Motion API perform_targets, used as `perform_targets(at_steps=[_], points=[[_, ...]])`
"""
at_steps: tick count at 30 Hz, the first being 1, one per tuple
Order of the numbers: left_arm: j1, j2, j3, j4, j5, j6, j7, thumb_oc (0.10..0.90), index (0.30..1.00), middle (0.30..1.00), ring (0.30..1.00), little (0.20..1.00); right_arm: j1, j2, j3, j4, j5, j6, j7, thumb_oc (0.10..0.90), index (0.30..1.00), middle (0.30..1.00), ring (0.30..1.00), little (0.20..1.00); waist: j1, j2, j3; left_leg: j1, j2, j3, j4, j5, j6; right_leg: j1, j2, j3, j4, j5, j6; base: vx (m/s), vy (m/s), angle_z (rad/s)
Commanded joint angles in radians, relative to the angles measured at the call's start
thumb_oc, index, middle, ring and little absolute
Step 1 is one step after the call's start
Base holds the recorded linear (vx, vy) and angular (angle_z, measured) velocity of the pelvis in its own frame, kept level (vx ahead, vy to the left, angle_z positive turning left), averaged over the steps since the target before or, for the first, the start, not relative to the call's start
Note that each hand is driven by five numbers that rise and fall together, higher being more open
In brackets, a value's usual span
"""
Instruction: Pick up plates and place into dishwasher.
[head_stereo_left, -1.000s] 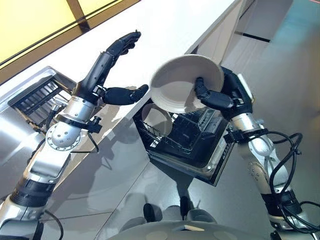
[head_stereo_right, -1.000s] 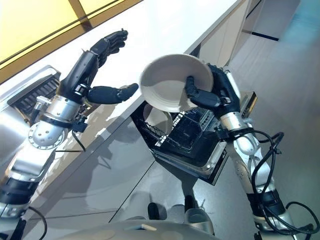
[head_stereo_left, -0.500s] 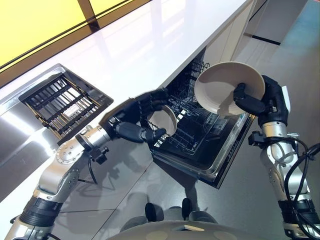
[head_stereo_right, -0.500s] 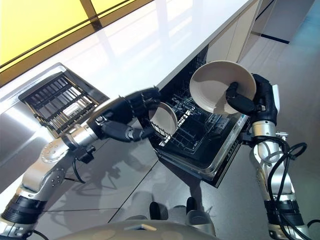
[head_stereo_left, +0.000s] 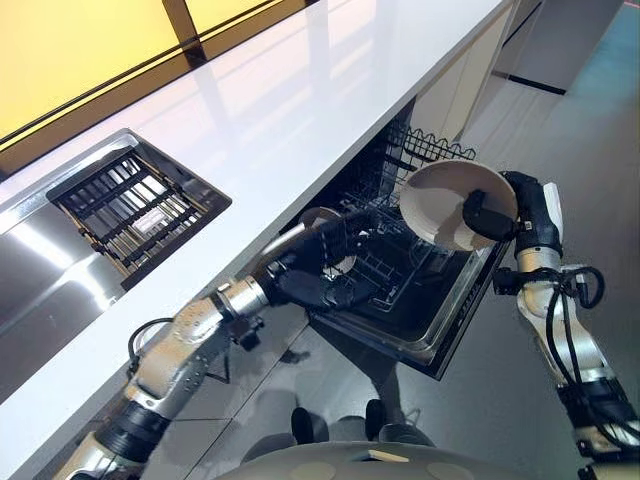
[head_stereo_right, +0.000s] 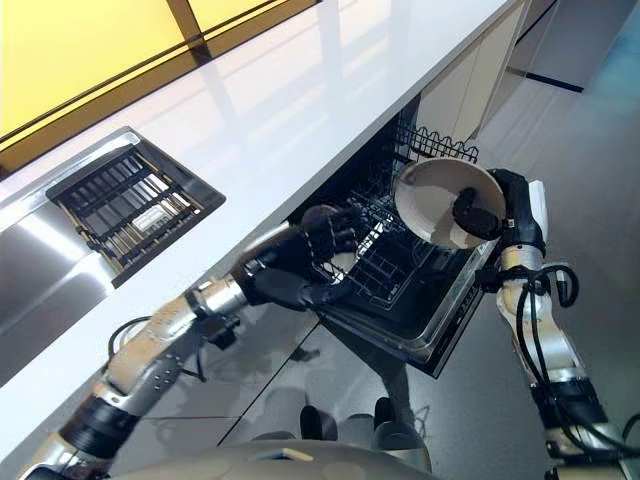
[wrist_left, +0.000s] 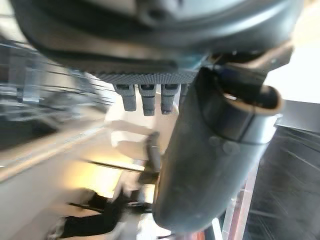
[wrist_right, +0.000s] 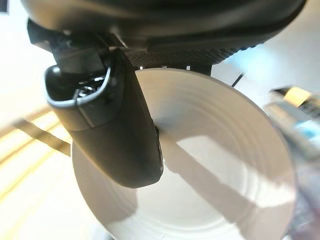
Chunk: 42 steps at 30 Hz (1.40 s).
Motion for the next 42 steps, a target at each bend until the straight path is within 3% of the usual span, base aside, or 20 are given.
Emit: perform_targets(at_steps=[1, 5, 11, 14, 17, 21, 26, 32, 35, 38, 40, 42], points=[[-0.033, 0.012, 0.008, -0.008, 0.005, -0.211, 0.039, 0.8, 0.9, 0.9, 0.9, 0.9, -0.224, -0.084, 0.013, 0.05, -0.056, -0.046, -0.047, 0.1, 0.3, 0.3, 0.3, 0.2, 0.045, -0.067, -0.07, 0.025, -0.012, -0.028, 0.007, -0.087, -0.004, 0.027, -0.046, -0.034, 0.008, -0.006, 0.089, 0.03, -0.042, 0.06], [-0.017, 0.029, 0.015, 0.002, 0.075, -0.328, 0.082, 0.8, 0.9, 0.9, 0.9, 0.9, -0.318, -0.104, 0.074, 0.173, -0.073, -0.013, -0.066, 0.1, 0.3, 0.3, 0.3, 0.2, 0.086, -0.079, -0.063, 0.013, -0.016, -0.047, 0.007, -0.075, -0.005, 0.029, -0.052, -0.06, 0.006, 0.002, 0.084, 0.01, -0.052, 0.09], [0.01, 0.061, -0.015, 0.02, 0.188, -0.334, 0.03, 0.8, 0.9, 0.9, 0.9, 0.9, -0.444, -0.149, 0.14, 0.354, -0.07, -0.025, -0.043, 0.1, 0.3, 0.3, 0.3, 0.2, 0.132, -0.083, -0.06, 0.007, -0.019, -0.073, 0.007, -0.072, -0.01, 0.039, -0.057, -0.091, 0.004, -0.003, 0.083, 0.06, -0.039, 0.22], [0.008, 0.084, -0.034, 0.019, 0.132, -0.321, 0.009, 0.8, 0.9, 0.9, 0.9, 0.9, -0.509, -0.159, 0.187, 0.419, -0.068, -0.032, -0.041, 0.1, 0.3, 0.3, 0.3, 0.2, 0.147, -0.077, -0.058, 0.002, -0.021, -0.084, 0.007, -0.071, -0.009, 0.039, -0.06, -0.102, 0.004, -0.006, 0.084, 0.07, 0.0, 0.2], [0.006, 0.096, -0.06, 0.019, 0.143, -0.347, 0.013, 0.8, 0.9, 0.9, 0.9, 0.9, -0.555, -0.157, 0.223, 0.479, -0.085, -0.04, -0.051, 0.1, 0.3, 0.3, 0.3, 0.2, 0.162, -0.07, -0.057, 0.002, -0.02, -0.093, 0.007, -0.079, -0.011, 0.046, -0.06, -0.114, 0.004, -0.017, 0.087, 0.08, -0.009, 0.2], [0.0, 0.132, -0.067, 0.052, 0.286, -0.449, 0.094, 0.8, 0.9, 0.9, 0.9, 0.9, -0.603, -0.169, 0.257, 0.546, -0.119, -0.037, -0.04, 0.1, 0.3, 0.3, 0.3, 0.2, 0.177, -0.064, -0.051, -0.009, -0.022, -0.106, 0.007, -0.075, -0.013, 0.041, -0.065, -0.129, 0.004, -0.019, 0.088, 0.03, 0.003, 0.19], [0.009, 0.201, -0.064, 0.167, 0.484, -0.506, 0.187, 0.8, 0.9, 0.9, 0.9, 0.9, -0.655, -0.182, 0.305, 0.637, -0.141, -0.01, -0.022, 0.1, 0.3, 0.3, 0.3, 0.2, 0.191, -0.056, -0.038, -0.028, -0.022, -0.12, 0.007, -0.067, -0.014, 0.029, -0.068, -0.137, 0.004, -0.021, 0.088, -0.01, 0.009, 0.14], [0.043, 0.199, -0.06, 0.333, 0.456, -0.49, 0.244, 0.8, 0.9, 0.9, 0.9, 0.9, -0.669, -0.175, 0.308, 0.753, -0.162, -0.029, -0.013, 0.1, 0.3, 0.3, 0.3, 0.2, 0.203, -0.04, -0.022, -0.04, -0.024, -0.132, 0.007, -0.059, -0.014, 0.02, -0.068, -0.136, 0.005, -0.019, 0.088, -0.01, 0.009, 0.01], [0.074, 0.15, -0.051, 0.474, 0.415, -0.425, 0.217, 0.8, 0.9, 0.9, 0.9, 0.9, -0.673, -0.166, 0.307, 0.782, -0.196, -0.006, -0.008, 0.1, 0.3, 0.3, 0.3, 0.2, 0.204, -0.034, -0.01, -0.044, -0.025, -0.135, 0.007, -0.056, -0.016, 0.014, -0.069, -0.135, 0.006, -0.018, 0.085, -0.01, 0.0, -0.01], [0.106, 0.106, -0.052, 0.594, 0.364, -0.352, 0.121, 0.8, 0.9, 0.9, 0.9, 0.9, -0.696, -0.164, 0.321, 0.808, -0.216, 0.005, -0.01, 0.1, 0.3, 0.3, 0.3, 0.2, 0.201, -0.024, 0.0, -0.05, -0.026, -0.137, 0.007, -0.051, -0.019, 0.008, -0.068, -0.128, 0.006, -0.017, 0.084, -0.02, 0.01, -0.04], [0.117, 0.079, -0.051, 0.648, 0.357, -0.352, 0.106, 0.8, 0.9, 0.9, 0.9, 0.9, -0.705, -0.168, 0.322, 0.82, -0.221, 0.0, -0.007, 0.1, 0.3, 0.3, 0.3, 0.2, 0.199, -0.018, 0.002, -0.053, -0.026, -0.138, 0.007, -0.048, -0.019, 0.006, -0.069, -0.127, 0.006, -0.017, 0.084, 0.0, 0.0, 0.0], [0.138, 0.036, -0.037, 0.752, 0.371, -0.303, 0.086, 0.8, 0.9, 0.9, 0.9, 0.9, -0.718, -0.174, 0.323, 0.829, -0.225, -0.001, 0.001, 0.1, 0.3, 0.3, 0.3, 0.2, 0.196, -0.01, 0.01, -0.06, -0.026, -0.135, 0.007, -0.045, -0.023, 0.0, -0.07, -0.125, 0.007, -0.018, 0.084, 0.0, 0.0, 0.0]])
